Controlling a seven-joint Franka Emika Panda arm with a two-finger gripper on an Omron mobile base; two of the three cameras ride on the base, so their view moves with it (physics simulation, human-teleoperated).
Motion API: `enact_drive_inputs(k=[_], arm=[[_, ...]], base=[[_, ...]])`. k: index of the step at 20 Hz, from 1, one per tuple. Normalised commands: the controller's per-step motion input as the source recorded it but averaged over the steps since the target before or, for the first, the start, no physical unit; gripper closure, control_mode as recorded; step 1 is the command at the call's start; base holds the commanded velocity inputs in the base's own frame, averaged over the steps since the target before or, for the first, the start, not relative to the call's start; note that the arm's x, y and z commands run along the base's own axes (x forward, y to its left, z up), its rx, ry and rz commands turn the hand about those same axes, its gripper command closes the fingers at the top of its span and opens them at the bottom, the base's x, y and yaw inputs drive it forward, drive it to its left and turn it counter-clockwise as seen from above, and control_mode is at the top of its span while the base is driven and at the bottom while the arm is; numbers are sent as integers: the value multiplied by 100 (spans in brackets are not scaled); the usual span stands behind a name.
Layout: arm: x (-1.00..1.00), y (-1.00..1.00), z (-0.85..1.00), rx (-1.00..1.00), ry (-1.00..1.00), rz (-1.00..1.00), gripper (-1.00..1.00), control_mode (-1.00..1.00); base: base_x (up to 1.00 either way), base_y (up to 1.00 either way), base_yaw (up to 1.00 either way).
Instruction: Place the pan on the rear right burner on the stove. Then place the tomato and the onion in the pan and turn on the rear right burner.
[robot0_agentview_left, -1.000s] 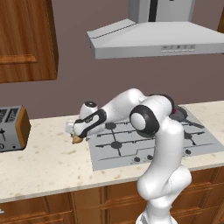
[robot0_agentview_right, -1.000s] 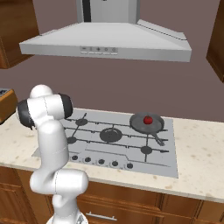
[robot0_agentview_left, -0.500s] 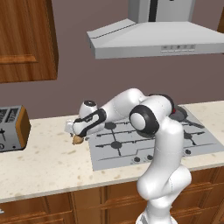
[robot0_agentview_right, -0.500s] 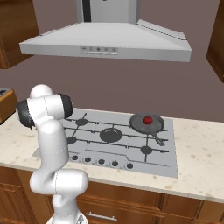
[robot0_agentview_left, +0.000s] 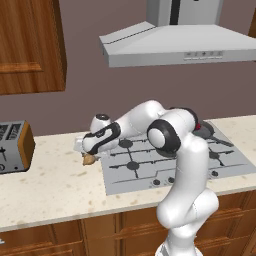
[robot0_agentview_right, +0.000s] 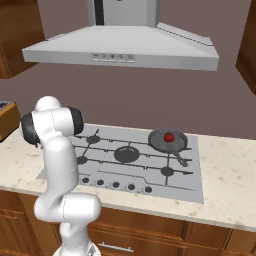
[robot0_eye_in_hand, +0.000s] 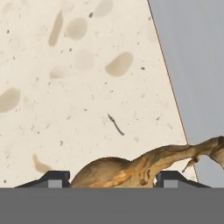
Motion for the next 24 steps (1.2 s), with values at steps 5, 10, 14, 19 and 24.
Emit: enact_drive_inputs(k=[5,10,14,19,24], arm=[[0,-21,39,0,0,0,100,-100],[0,-54,53,0,1,0,100,-100],[0,-74,34,0,1,0,100,-100],[0,-75,24,0,0,-2,100,-100],[0,-65,25,0,0,-2,100,-100]], base=[[0,0,0],[0,0,0],[0,0,0],[0,0,0],[0,0,0]])
